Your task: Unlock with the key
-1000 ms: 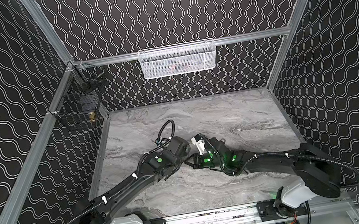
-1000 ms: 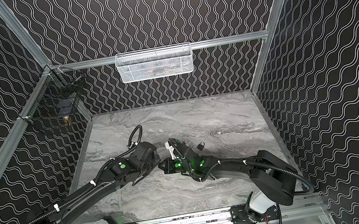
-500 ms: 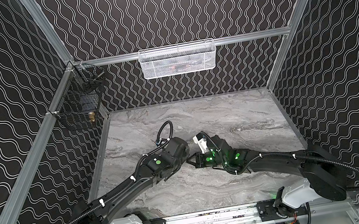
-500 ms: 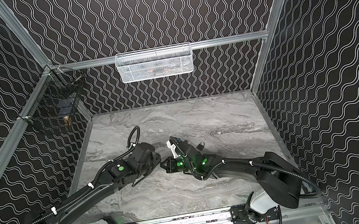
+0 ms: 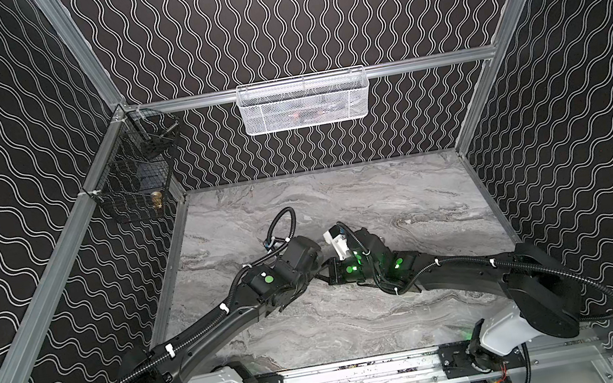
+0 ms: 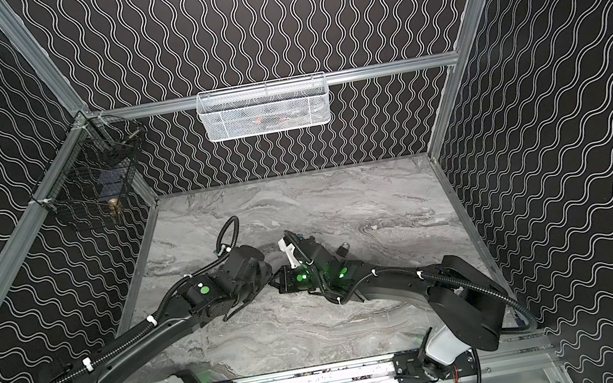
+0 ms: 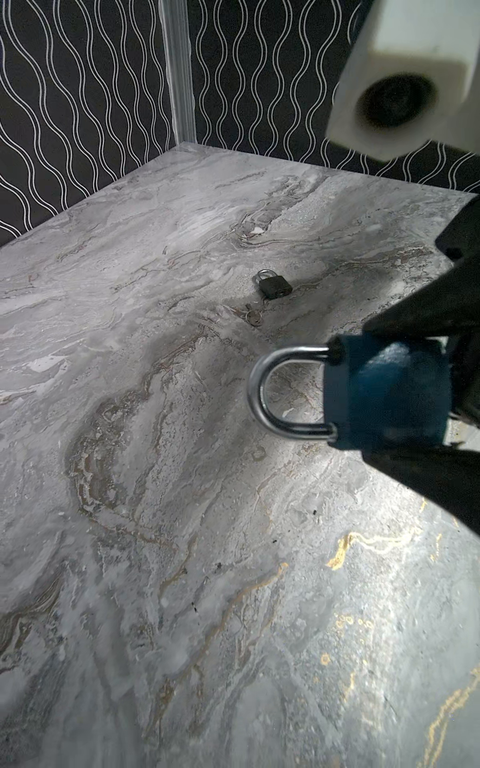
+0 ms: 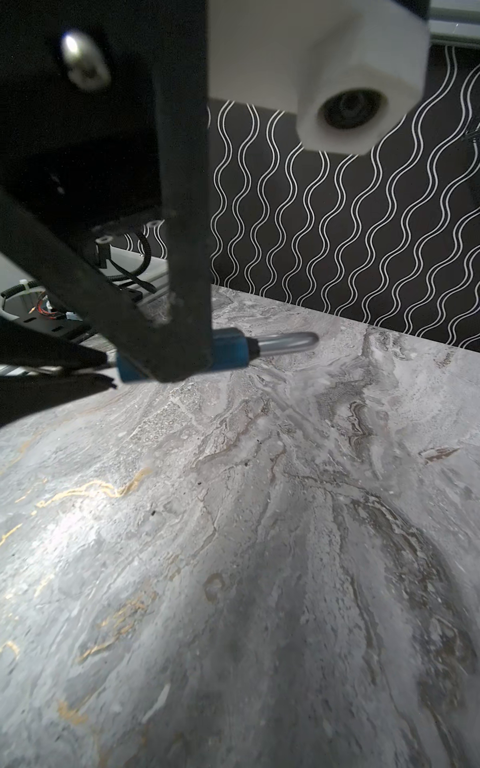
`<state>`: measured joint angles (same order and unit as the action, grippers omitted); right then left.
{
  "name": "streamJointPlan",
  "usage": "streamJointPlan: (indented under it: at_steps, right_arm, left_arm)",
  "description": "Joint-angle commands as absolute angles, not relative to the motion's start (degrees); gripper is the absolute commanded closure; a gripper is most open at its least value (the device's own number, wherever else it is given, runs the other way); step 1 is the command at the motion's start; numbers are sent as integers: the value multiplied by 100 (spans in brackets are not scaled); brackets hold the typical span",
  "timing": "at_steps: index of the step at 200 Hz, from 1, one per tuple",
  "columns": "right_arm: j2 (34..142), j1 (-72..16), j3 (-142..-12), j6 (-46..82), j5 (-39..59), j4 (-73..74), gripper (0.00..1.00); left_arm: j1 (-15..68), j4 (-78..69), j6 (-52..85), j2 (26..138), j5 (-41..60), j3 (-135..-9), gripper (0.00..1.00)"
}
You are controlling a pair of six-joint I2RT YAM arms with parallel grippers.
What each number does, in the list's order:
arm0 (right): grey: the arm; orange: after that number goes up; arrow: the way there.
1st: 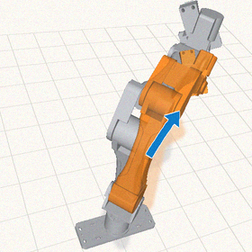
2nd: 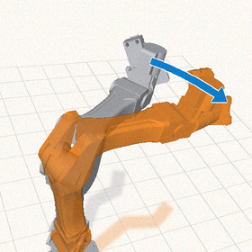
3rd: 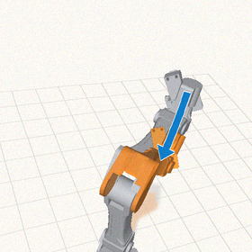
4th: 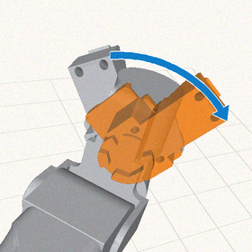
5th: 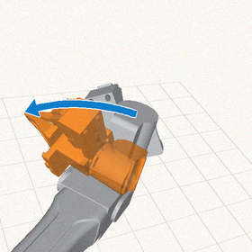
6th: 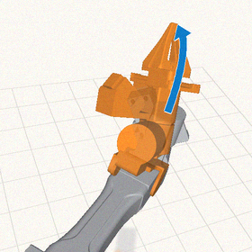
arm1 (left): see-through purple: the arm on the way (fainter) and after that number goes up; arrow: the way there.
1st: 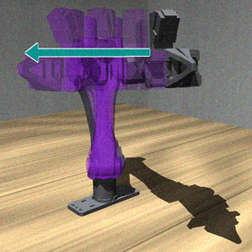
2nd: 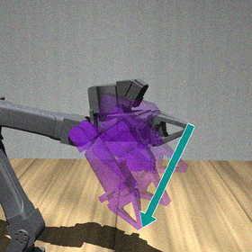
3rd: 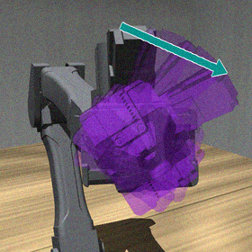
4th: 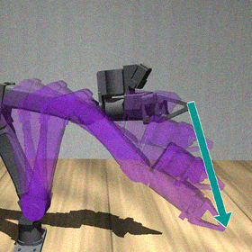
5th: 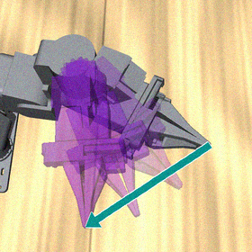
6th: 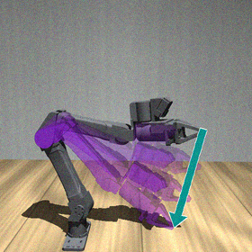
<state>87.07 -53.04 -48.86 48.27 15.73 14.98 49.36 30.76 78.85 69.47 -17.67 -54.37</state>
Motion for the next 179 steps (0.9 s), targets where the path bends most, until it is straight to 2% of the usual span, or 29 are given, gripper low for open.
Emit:
streamJointPlan:
  at_steps: [1,60,125,179]
  right_arm:
    - [8696,-5283,-4959,4878,1440,2018,100]
    - [8590,-5291,-4874,4467,1562,1827,100]
    - [8212,-5291,-4478,4103,1937,1965,74]
    - [8281,-5141,-4359,4820,2082,2571,76]
  left_arm:
    - [4992,2805,7818,6801,-1317,-5411,84]
    - [4977,3129,7763,6854,-1854,-5607,85]
    - [4947,2921,7858,6882,-2224,-5599,85]
    - [4948,2909,7849,6865,-2206,-5625,85]
